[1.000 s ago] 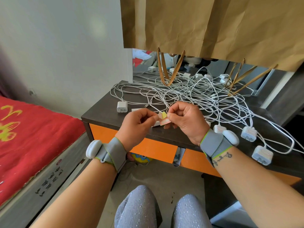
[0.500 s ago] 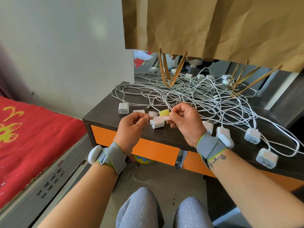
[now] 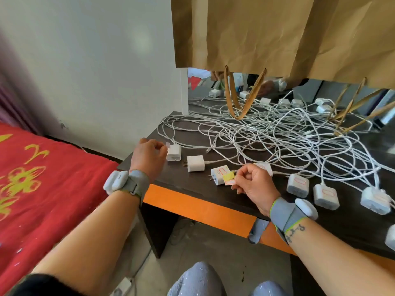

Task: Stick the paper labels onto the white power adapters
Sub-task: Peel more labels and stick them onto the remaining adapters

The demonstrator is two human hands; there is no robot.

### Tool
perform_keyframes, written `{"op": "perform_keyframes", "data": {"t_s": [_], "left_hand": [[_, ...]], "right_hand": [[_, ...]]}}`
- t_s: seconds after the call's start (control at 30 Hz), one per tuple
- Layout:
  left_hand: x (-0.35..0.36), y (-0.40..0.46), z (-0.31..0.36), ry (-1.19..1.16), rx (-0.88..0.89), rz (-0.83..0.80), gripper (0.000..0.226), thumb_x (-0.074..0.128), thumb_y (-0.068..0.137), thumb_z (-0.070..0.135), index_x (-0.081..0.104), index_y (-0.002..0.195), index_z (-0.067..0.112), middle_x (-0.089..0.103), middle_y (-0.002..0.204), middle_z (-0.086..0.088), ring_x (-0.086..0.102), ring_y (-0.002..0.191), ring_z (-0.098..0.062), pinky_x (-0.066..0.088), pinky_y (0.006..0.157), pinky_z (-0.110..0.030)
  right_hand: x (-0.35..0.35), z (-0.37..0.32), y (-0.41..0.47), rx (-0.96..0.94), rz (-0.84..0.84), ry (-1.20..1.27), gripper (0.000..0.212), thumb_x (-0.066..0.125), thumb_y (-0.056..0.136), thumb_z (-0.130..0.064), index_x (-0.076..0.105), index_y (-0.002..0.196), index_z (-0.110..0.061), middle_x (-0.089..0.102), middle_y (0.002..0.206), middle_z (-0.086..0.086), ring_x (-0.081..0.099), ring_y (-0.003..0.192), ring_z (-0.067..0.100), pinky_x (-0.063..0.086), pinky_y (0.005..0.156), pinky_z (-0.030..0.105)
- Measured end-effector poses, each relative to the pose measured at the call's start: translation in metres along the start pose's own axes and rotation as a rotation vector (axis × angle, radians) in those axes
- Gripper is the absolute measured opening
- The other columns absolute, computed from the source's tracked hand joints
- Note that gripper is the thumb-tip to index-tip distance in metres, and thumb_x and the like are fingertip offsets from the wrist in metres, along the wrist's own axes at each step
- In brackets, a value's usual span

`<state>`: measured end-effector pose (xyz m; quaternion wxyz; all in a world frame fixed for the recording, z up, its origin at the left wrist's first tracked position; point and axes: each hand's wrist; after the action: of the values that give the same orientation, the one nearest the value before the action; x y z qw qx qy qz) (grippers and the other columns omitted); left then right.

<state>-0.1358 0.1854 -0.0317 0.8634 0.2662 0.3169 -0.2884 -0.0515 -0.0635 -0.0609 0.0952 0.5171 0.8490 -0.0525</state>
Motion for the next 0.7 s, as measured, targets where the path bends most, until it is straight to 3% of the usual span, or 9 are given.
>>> {"op": "perform_keyframes", "data": {"t_s": [0.27,0.57,0.7], "left_hand": [[0.019,0.028,-0.003,0.389,0.166,-0.06,0.028,0.045,0.092,0.025,0.061,0.096,0.002,0.049,0.111,-0.016,0.058,0.088,-0.04,0.046,0.072,-0.041],[0.033,0.033,0.008,0.592,0.348,-0.083,0.022,0.046,0.089,0.015,0.061,0.095,-0.001,0.051,0.108,-0.019,0.055,0.093,-0.041,0.038,0.068,-0.039],[0.034,0.036,0.015,0.67,0.386,-0.116,0.024,0.045,0.089,0.015,0.06,0.1,-0.001,0.053,0.11,-0.019,0.055,0.097,-0.04,0.042,0.077,-0.041]], "right_hand": [[-0.002,0.014,0.012,-0.051,-0.053,-0.033,0.014,0.057,0.082,-0.001,0.056,0.075,-0.013,0.068,0.054,-0.002,0.061,0.047,0.005,0.044,0.046,0.01],[-0.005,0.016,0.013,-0.109,-0.072,-0.008,0.015,0.058,0.082,-0.001,0.055,0.074,-0.013,0.068,0.056,-0.002,0.061,0.047,0.005,0.043,0.044,0.011],[-0.007,0.016,0.012,-0.119,-0.075,0.006,0.012,0.058,0.082,-0.001,0.056,0.075,-0.011,0.067,0.055,0.001,0.061,0.047,0.007,0.043,0.045,0.012]]}}
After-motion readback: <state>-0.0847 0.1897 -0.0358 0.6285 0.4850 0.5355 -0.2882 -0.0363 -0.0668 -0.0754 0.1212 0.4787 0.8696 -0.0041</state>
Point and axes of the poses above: each hand's wrist, its own y-axis towards the middle knuckle, its own x-axis out of the palm, z = x × y
